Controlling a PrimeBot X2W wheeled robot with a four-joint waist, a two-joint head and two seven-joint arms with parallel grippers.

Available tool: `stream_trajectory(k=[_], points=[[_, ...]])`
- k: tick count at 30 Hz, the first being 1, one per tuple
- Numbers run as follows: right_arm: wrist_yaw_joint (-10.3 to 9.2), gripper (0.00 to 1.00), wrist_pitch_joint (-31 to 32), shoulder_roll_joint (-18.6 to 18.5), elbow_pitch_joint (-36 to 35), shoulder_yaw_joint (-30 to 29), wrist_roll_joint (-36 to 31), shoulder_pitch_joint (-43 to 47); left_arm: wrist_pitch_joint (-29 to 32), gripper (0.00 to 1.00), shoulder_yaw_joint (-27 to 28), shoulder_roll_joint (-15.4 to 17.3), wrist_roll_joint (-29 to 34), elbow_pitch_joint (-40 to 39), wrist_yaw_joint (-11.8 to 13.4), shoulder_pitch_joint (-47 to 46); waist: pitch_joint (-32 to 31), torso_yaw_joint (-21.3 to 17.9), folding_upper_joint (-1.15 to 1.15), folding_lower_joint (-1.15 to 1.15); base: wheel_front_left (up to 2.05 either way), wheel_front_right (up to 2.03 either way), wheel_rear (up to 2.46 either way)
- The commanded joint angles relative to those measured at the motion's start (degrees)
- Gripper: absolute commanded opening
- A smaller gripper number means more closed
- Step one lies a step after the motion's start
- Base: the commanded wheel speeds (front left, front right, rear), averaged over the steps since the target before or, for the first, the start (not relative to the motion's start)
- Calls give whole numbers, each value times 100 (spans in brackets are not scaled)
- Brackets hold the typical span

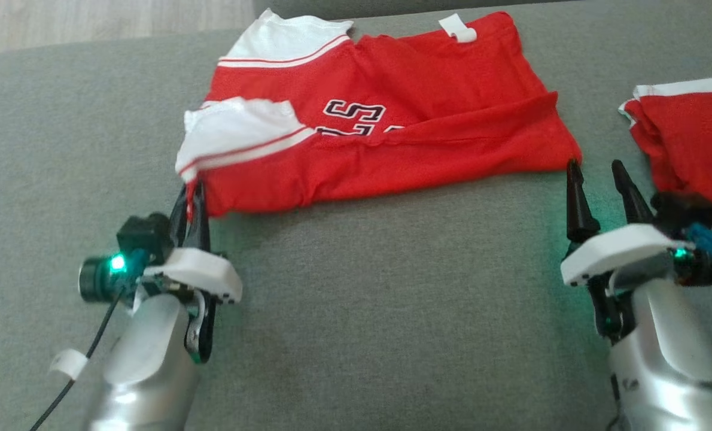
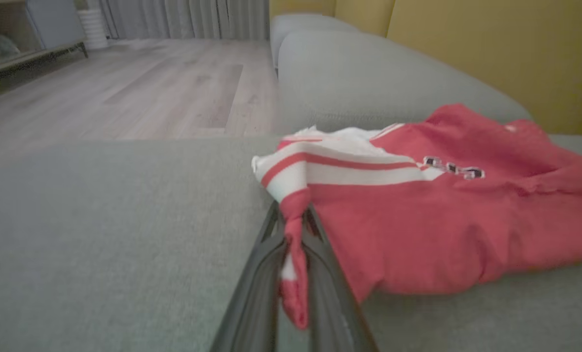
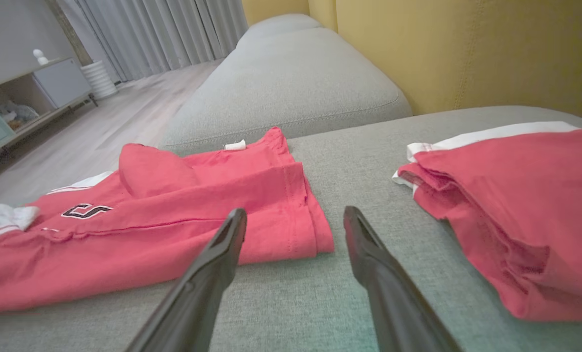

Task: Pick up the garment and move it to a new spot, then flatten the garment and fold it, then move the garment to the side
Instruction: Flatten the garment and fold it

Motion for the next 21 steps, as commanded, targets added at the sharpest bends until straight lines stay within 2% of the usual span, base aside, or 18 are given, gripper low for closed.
stream_trajectory(k=[1,10,18,21], points=[[-4,100,178,6,11,35,-153,-343,-137,0,166,185,79,-428,32,-196,-28,72,0,0,0,0,0],[-4,100,1141,6,1288,-603,-1072,-1298,-212,0,10,198,324,-1550,70,-129,125,293,0,0,0,0,0],[-4,100,1623,6,2042,-1347,-2406,-1875,-153,0,-272,134,434,-1812,30,-55,244,547,0,0,0,0,0],[-4,100,1700,6,2199,-1423,-2607,-1935,-142,0,-311,126,429,-1818,13,-45,251,607,0,0,0,0,0]])
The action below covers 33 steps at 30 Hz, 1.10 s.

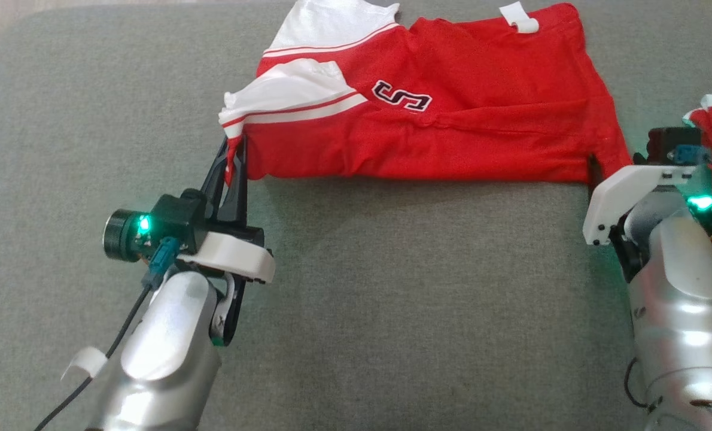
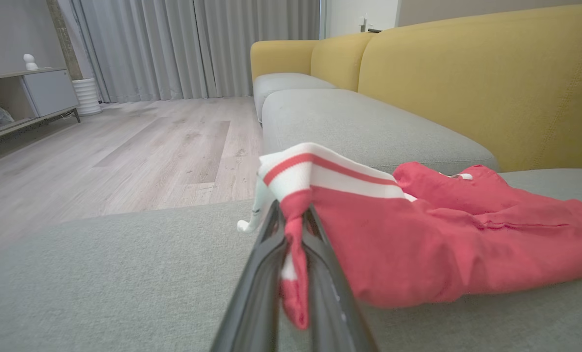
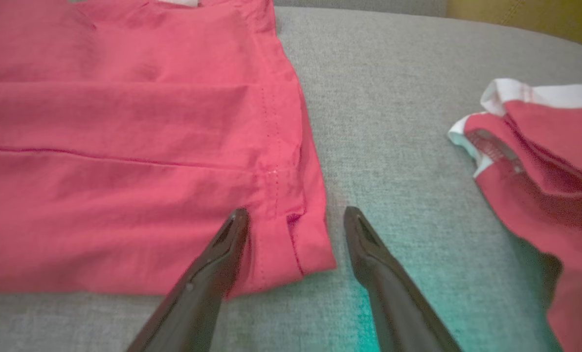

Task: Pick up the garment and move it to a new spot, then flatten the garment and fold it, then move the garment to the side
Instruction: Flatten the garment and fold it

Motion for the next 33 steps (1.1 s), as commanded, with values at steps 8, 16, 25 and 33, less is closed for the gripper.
stream_trajectory(k=[8,16,25,33], points=[[-4,0,200,36,419,-76,-497,-159,36,0,140,174,-7,-20,55,39,-186,60,0,0,0,0,0],[-4,0,-245,36,389,-173,-637,28,301,0,-11,351,70,333,95,301,-618,-72,0,0,0,0,0],[-4,0,-402,36,111,-12,-214,595,647,0,-166,525,-33,404,-44,827,-1144,-223,0,0,0,0,0],[-4,0,22,36,-735,346,545,1499,903,0,-314,716,-69,-92,-25,1502,-1526,-282,0,0,0,0,0]])
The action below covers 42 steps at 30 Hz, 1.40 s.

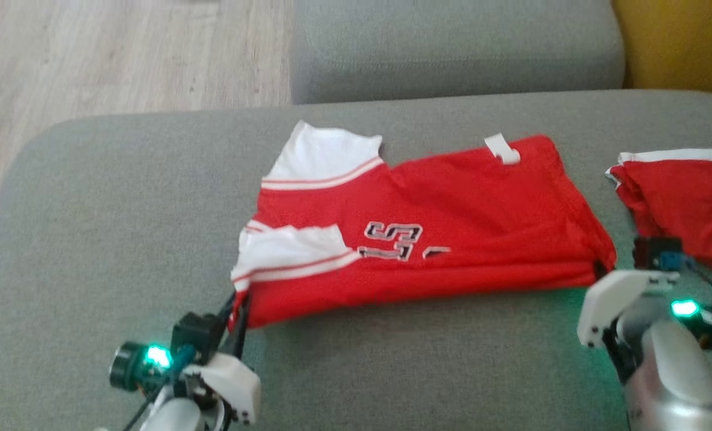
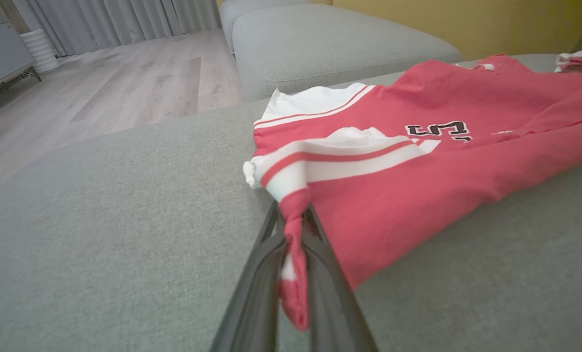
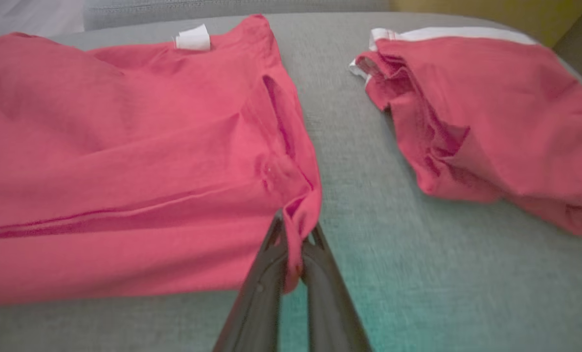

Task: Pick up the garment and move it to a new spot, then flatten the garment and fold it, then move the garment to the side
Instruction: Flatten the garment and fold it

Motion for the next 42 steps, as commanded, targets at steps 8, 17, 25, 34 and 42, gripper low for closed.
stream_trajectory(k=[8,17,25,34,42], points=[[-5,0,832,-21,-1966,331,944,1300,375,0,15,318,-102,-900,107,514,-285,10,0,1,0,0,0],[-5,100,741,-21,-2906,497,1724,1857,471,93,-38,288,-102,-1008,260,613,-257,-13,0,1,0,0,0],[-5,100,-662,-21,-3164,616,2216,1788,-383,100,385,159,-103,-1206,769,358,-29,-56,0,1,0,0,0],[-5,100,-1716,-21,-3404,1274,2498,1297,-734,100,733,442,-67,-1572,380,-1082,958,-491,0,1,0,0,0],[-5,100,-1999,-21,-3579,1504,2610,853,1263,100,515,1184,-267,-389,-866,-3430,1991,-1047,0,1,0,0,0]])
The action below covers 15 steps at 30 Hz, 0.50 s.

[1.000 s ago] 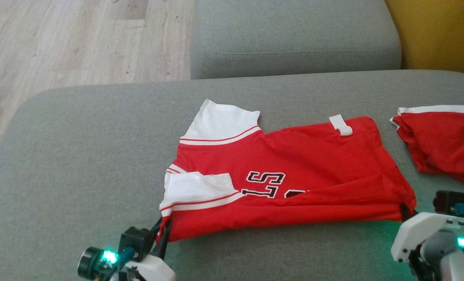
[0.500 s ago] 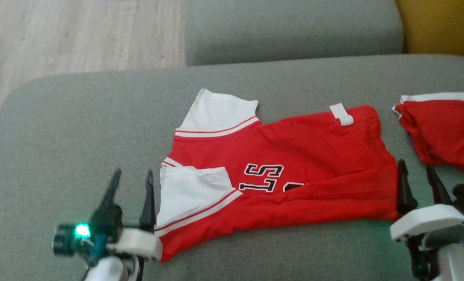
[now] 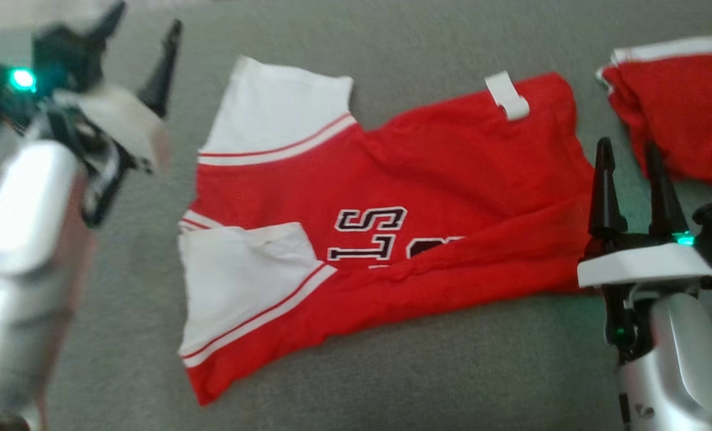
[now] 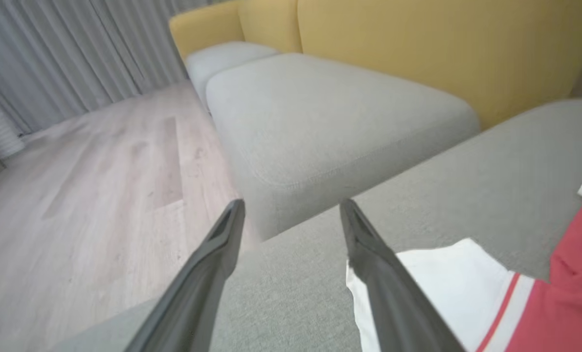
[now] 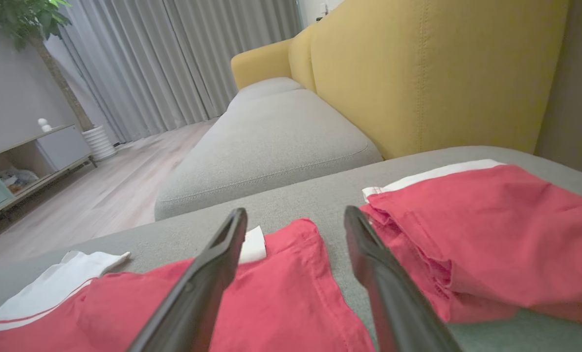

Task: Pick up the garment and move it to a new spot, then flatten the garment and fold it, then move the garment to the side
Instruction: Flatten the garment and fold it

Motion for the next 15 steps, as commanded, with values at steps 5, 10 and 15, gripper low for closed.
stream_trajectory(k=[5,10,15], points=[[-4,100,-186,-42,-9,360,119,-338,765,100,-109,649,-266,676,-229,-1031,855,-717,0,-2,0,0,0],[-4,100,-282,-42,106,528,271,-495,1149,100,-578,811,-792,1117,-248,-1454,1074,-949,0,-2,0,0,0],[-4,100,-319,-42,174,574,361,-525,1242,100,-998,970,-1197,1238,-250,-1638,1169,-1056,0,-2,0,0,0]])
